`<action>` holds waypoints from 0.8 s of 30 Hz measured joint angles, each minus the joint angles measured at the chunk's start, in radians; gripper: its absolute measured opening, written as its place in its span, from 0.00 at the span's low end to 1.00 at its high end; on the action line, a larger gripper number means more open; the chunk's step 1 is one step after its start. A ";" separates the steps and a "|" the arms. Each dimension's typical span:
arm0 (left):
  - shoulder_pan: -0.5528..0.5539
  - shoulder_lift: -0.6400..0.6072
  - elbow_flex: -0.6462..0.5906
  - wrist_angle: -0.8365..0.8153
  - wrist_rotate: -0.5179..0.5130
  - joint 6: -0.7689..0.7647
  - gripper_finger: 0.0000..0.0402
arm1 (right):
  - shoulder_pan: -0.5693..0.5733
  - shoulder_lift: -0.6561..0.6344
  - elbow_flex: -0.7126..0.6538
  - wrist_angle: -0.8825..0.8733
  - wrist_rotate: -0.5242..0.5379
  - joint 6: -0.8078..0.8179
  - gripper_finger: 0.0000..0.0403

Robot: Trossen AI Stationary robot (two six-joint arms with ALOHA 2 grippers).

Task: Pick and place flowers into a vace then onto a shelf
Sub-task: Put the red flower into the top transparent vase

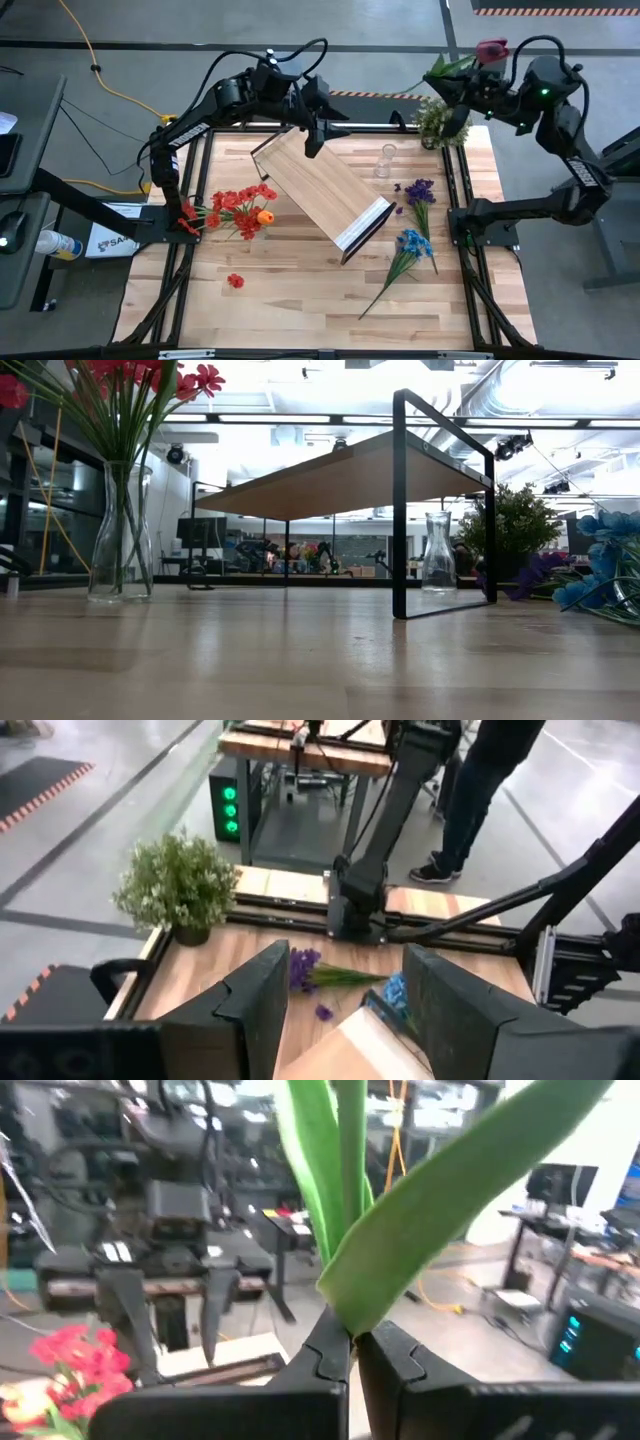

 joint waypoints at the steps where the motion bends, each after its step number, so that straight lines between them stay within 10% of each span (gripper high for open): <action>1: 0.000 0.000 0.000 -0.008 0.000 -0.001 0.57 | 0.000 0.000 0.004 -0.019 0.012 -0.001 0.00; 24: 0.000 0.002 0.000 -0.282 0.024 -0.208 0.57 | 0.000 0.199 0.004 -0.496 0.088 0.120 0.00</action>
